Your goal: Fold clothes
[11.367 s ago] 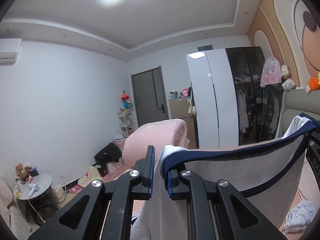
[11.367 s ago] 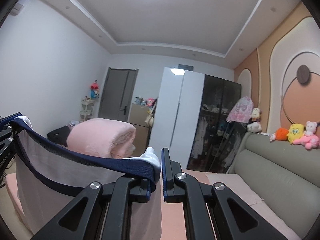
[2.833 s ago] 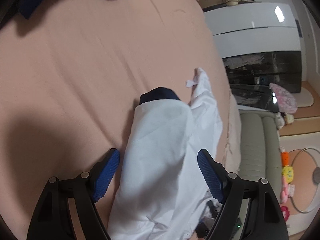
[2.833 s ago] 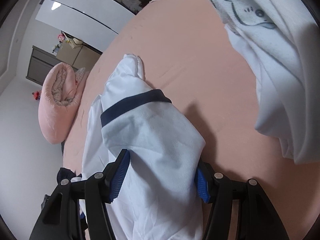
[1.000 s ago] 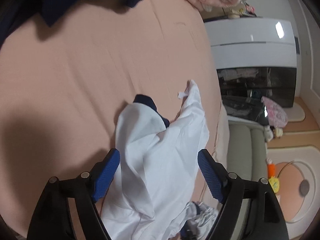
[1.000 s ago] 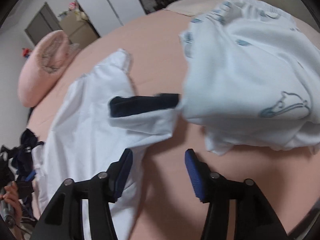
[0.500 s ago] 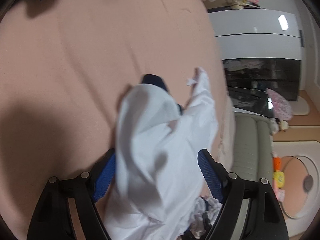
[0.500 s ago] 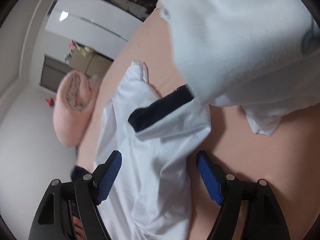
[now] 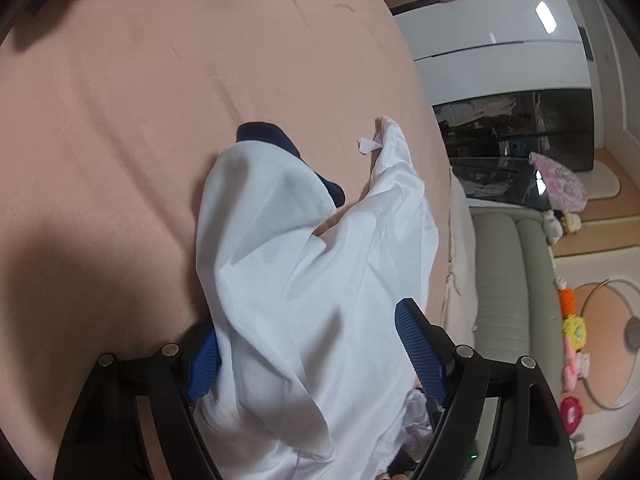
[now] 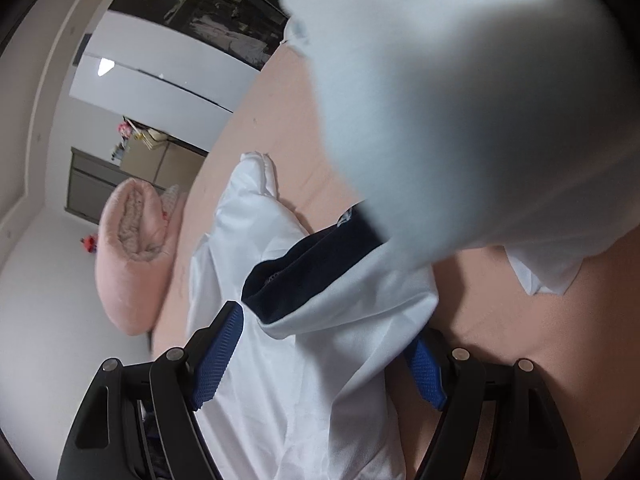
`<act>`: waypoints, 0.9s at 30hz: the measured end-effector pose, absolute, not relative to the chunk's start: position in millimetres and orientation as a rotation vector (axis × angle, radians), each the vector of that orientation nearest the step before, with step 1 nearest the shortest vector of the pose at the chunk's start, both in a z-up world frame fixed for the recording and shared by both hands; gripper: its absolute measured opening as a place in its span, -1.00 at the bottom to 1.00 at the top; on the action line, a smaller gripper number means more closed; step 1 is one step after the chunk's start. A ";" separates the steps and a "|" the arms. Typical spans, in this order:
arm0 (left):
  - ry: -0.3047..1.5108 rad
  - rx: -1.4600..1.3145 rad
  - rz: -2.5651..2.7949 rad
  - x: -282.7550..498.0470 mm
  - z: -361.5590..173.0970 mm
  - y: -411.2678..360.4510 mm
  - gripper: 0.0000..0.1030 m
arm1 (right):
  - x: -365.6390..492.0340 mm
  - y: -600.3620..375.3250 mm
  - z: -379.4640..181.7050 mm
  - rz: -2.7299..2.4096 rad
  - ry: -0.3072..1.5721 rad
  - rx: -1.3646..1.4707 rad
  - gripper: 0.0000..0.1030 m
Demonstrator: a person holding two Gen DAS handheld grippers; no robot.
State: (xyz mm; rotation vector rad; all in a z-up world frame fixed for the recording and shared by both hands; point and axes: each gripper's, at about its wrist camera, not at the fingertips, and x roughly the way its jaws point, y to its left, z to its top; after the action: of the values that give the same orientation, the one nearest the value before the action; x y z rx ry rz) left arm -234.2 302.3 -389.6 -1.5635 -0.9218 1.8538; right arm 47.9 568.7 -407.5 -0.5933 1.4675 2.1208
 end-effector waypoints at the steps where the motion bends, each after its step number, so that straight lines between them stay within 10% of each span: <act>1: -0.901 -1.563 1.867 -233.7 -388.8 304.3 0.54 | 44.3 565.4 -406.1 2.132 1.424 -0.620 0.50; 5: -0.837 -1.571 1.913 -232.8 -389.1 310.5 0.44 | 30.6 546.9 -401.4 2.180 1.211 -0.711 0.50; 9: -0.768 -1.610 1.963 -230.8 -392.1 304.1 -0.06 | 20.2 531.2 -400.2 2.201 1.071 -0.750 0.49; 18: -0.743 -1.678 2.019 -224.8 -395.4 271.6 -0.77 | 37.1 529.7 -392.7 2.216 0.920 -0.847 -0.29; 27: -0.289 -1.602 2.268 -206.6 -370.3 287.5 -0.82 | 57.2 544.1 -383.4 2.108 0.754 -0.960 -0.86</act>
State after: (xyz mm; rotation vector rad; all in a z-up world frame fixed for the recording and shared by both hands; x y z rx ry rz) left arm -206.6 287.5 -370.3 -1.6022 -0.2888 2.2684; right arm 57.2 544.1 -383.4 -0.9600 0.7539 2.1076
